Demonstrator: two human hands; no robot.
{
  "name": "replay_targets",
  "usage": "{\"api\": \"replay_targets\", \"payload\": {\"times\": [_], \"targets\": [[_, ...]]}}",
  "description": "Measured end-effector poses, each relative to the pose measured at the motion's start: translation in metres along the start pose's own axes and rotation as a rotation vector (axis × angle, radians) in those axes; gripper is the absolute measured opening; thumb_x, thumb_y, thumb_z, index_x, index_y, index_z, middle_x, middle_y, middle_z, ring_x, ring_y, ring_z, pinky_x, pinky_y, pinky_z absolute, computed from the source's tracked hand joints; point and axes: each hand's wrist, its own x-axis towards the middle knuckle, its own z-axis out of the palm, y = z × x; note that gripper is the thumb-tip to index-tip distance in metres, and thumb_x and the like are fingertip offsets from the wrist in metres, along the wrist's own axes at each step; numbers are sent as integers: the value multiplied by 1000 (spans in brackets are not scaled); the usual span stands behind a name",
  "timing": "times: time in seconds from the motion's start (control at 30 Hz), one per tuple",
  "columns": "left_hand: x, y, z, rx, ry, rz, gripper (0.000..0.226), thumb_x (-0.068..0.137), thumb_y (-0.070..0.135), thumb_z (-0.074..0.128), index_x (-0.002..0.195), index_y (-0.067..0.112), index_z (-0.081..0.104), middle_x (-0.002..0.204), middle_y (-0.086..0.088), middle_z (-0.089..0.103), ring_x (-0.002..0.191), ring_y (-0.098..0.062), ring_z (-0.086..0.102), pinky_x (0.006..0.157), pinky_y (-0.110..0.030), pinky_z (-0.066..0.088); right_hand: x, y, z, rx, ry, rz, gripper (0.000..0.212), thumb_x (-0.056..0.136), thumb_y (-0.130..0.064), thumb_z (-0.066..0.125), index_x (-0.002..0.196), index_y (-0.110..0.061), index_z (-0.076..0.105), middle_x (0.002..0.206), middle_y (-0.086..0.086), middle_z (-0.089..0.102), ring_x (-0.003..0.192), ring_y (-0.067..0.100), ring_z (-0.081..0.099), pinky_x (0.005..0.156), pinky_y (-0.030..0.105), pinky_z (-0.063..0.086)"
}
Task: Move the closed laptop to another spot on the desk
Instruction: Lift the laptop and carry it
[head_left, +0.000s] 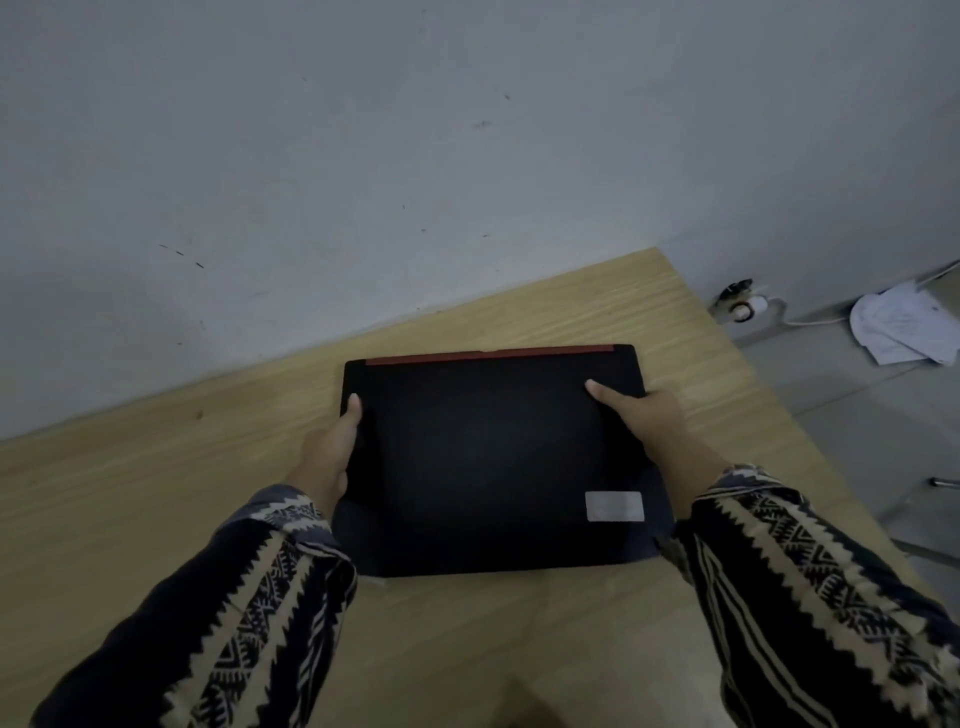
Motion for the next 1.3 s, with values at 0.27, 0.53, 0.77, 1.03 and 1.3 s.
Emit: {"api": "replay_targets", "payload": {"times": [0.27, 0.53, 0.77, 1.03, 1.3], "targets": [[-3, -3, -18, -129, -33, -28, 66, 97, 54, 28, 139, 7, 46, 139, -10, 52, 127, -33, 50, 107, -47, 41, -12, -16, 7, -110, 1, -250, 73, 70, -61, 79, 120, -9, 65, 113, 6, 70, 106, 25, 65, 90, 38, 54], [9, -6, -60, -26, 40, -19, 84, 85, 71, 24, 137, 10, 49, 136, -13, 56, 123, -36, 55, 104, -50, 45, -22, -36, 20, -207, -39, -352, 87, 65, -81, 62, 120, -14, 62, 113, 7, 69, 108, 29, 64, 99, 47, 51], [-13, -2, -78, -50, 79, 40, 73, 88, 68, 33, 134, 14, 52, 134, -8, 57, 122, -34, 53, 104, -52, 43, -30, -41, 43, -137, -56, -193, 57, 68, -66, 78, 87, -13, 71, 92, 3, 71, 96, 28, 67, 92, 45, 56], [-12, -10, -108, -201, 242, 64, 72, 86, 59, 51, 129, 1, 54, 126, -10, 61, 115, -34, 58, 99, -47, 48, -41, -40, 39, -21, -450, 68, 69, 67, -40, 86, 122, -4, 65, 119, 15, 72, 106, 31, 69, 95, 45, 55], [-22, -29, -156, -206, 381, 106, 65, 89, 53, 52, 120, -4, 56, 118, -13, 61, 105, -36, 59, 95, -49, 50, -85, -23, 93, -27, -432, 0, 78, 82, -69, 60, 140, -18, 50, 133, 6, 61, 120, 29, 60, 101, 44, 49]]}}
